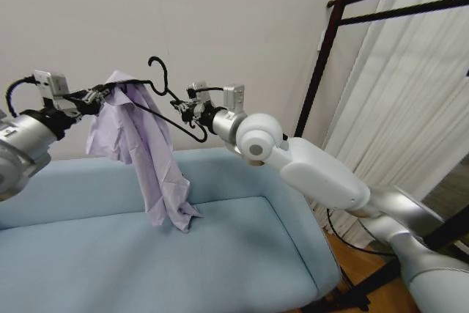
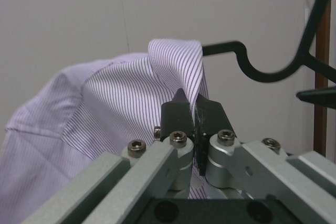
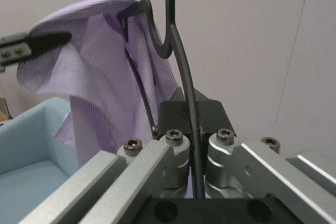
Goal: Pick up the clothes from the sofa and hang them on the clothes hanger.
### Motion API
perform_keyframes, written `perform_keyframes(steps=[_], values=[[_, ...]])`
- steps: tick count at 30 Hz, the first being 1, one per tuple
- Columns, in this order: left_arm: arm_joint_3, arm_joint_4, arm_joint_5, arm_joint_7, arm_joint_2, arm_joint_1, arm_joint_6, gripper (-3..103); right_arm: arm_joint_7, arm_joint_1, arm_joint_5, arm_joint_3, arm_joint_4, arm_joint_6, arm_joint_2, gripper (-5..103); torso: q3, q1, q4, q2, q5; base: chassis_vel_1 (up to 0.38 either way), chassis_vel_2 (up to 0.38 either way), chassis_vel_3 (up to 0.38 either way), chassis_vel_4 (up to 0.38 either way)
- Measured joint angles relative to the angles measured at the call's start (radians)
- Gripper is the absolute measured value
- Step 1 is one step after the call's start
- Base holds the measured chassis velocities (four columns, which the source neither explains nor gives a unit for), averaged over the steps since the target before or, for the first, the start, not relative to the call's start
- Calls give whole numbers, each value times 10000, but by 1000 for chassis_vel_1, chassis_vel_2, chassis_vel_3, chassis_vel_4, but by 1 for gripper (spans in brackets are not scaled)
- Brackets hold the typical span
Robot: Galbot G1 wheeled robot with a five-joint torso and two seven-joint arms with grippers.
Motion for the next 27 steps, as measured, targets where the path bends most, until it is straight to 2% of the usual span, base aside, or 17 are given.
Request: perform_keyframes(steps=[13, 27], values=[[-544, -935, 107, 39, -381, 1157, -14, 1, -36, 243, 19, 0, -341, 102, 448, 2, 0, 0, -1, 0, 0, 0, 0, 0, 0], [-1297, -1419, 70, 87, -468, 1914, -14, 1, -339, 191, -186, 52, -650, 173, 417, 2, 0, 0, -3, 0, 0, 0, 0, 0, 0]])
